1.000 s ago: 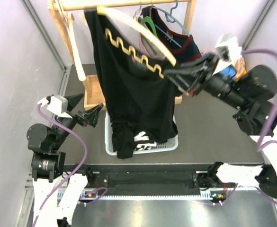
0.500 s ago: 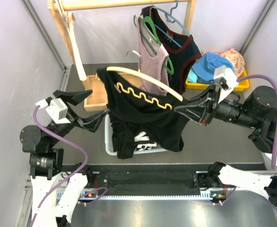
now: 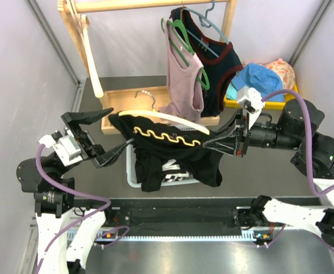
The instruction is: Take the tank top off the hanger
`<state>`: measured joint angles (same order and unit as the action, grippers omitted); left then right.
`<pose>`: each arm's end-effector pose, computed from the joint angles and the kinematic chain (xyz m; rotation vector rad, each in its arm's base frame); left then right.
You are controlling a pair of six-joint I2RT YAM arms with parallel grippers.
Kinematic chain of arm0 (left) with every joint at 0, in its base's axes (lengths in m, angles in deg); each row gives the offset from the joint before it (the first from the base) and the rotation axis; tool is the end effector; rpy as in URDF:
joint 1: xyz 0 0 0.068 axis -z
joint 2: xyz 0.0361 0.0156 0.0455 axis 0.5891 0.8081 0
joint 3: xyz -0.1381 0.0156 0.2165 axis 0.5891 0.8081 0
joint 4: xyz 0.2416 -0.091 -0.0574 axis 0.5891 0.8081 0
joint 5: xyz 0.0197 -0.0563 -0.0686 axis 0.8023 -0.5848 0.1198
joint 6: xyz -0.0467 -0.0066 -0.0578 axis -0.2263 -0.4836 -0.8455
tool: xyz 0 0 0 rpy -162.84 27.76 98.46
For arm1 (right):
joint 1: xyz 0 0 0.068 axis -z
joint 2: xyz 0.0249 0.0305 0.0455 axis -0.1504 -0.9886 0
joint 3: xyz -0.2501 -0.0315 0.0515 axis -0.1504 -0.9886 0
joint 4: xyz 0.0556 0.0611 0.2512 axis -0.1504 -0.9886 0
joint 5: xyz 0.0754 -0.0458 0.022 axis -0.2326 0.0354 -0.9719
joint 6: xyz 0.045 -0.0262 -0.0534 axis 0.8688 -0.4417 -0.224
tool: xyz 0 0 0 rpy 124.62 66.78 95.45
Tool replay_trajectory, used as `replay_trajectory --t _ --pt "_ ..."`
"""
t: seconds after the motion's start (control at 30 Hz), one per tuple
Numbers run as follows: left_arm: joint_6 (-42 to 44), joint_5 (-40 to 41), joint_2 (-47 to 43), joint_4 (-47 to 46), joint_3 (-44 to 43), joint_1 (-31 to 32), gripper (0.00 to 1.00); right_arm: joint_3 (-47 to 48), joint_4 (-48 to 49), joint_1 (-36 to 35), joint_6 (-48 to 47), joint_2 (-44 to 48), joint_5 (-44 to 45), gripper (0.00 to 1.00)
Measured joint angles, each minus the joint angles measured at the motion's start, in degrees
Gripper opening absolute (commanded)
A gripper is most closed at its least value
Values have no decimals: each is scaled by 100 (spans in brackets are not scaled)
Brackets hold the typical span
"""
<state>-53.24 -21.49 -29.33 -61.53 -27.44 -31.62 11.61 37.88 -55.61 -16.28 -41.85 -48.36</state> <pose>0.0801 -0.0565 0.4840 0.8518 0.8996 -0.5932 0.0907 0.1438 0.4944 -0.9943 1.4966 1.1418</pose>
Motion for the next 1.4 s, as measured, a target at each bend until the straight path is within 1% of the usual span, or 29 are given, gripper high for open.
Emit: replay_trajectory --t 0.23,0.37,0.47,0.5,0.57,0.63,0.67,0.7,0.73,0.77,0.83,0.93,1.03,1.07,1.1,1.13,1.17,1.2,1.23,1.27,1.3,1.37,1.4 --pt "481 -684 170 289 -44 0 99 127 -92 0 -114 -400 -778 0" --pt "896 -1043 273 861 -90 0 99 127 -111 0 -157 -588 -920 0" --pt "1064 -1187 286 1145 -133 0 93 127 -109 0 -234 -597 -1008 0" --pt "1113 -1237 286 1237 -151 0 90 142 -118 0 -260 -597 -1043 0" --pt "1152 -1294 286 1338 -175 0 85 205 -136 2 -337 -634 -1117 0" --pt "1178 -1340 289 1408 -188 0 73 319 -179 2 -428 -713 -1220 0" --pt "1187 -1355 289 1436 -190 0 65 382 -219 0 -479 -756 -1270 0" --pt "1193 -1360 291 1462 -195 0 54 431 -260 0 -538 -804 -1311 0" --pt "1202 -1360 293 1491 -195 0 39 474 -306 0 -599 -852 -1351 0" --pt "1207 -1357 293 1515 -197 0 34 505 -356 0 -651 -892 -1377 0" --pt "1244 -1351 313 1530 -210 0 26 525 -479 2 -752 -935 -1414 0" --pt "1279 -1362 367 1532 -236 0 24 525 -560 2 -859 -962 -1377 0" --pt "1307 -1388 396 1530 -240 0 24 525 -529 26 -885 -955 -1287 0" --pt "1318 -1375 400 1526 -240 0 24 509 -490 26 -883 -951 -1259 1" --pt "1327 -1362 400 1521 -240 0 24 476 -426 26 -879 -935 -1222 14" --pt "1340 -1351 402 1519 -240 0 24 426 -363 26 -872 -909 -1165 19" --pt "1364 -1331 402 1521 -240 0 21 345 -267 26 -852 -870 -1071 24" --pt "1394 -1305 402 1528 -240 0 20 240 -129 24 -828 -807 -946 43" --pt "1423 -1274 400 1541 -240 0 17 129 48 24 -817 -748 -780 53" --pt "1453 -1239 400 1550 -240 0 12 31 232 26 -756 -686 -590 57" --pt "1519 -1167 400 1550 -238 0 3 -87 448 26 -717 -612 -343 60" --pt "1696 -979 391 1488 -201 0 1 -286 782 26 -640 -468 166 61" --pt "1777 -861 358 1399 -125 0 1 -352 907 26 -612 -415 479 63"
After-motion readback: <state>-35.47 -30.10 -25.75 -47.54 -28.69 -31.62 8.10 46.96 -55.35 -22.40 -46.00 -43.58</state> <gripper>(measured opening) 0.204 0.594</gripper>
